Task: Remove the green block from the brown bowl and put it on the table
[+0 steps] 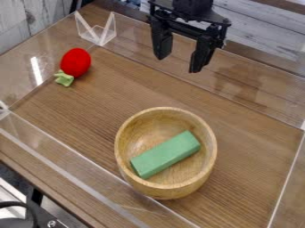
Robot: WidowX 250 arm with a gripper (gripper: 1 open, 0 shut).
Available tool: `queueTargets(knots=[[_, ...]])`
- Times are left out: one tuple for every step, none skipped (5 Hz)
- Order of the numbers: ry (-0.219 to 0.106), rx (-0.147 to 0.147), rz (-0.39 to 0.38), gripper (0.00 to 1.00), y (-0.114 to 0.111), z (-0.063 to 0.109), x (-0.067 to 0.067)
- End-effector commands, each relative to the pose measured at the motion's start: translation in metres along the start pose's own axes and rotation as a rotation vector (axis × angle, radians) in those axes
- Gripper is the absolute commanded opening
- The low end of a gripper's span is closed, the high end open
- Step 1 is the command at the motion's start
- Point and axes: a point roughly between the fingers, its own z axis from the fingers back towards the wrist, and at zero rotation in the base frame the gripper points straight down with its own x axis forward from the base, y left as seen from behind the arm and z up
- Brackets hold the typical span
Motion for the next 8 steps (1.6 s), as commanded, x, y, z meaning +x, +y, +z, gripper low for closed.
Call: queueTargets(knots=[[0.034, -0.007, -0.044, 1.0, 0.005, -0.007, -0.01], [0.059, -0.018, -0.141, 1.0, -0.013, -0.021, -0.032], [0.047, -0.021, -0.204, 1.0, -0.033, -0.036, -0.048], [0.028, -0.02, -0.245, 1.0, -0.052, -0.047, -0.057], [0.013, -0.02, -0.267, 0.0, -0.053, -0.062, -0.053], [-0.006, -0.019, -0.264, 1.0, -0.053, -0.073, -0.05], [-0.031, -0.025, -0.276, 1.0, -0.042, -0.071, -0.058], [-0.053, -0.035, -0.288, 1.0, -0.028, -0.068, -0.059]])
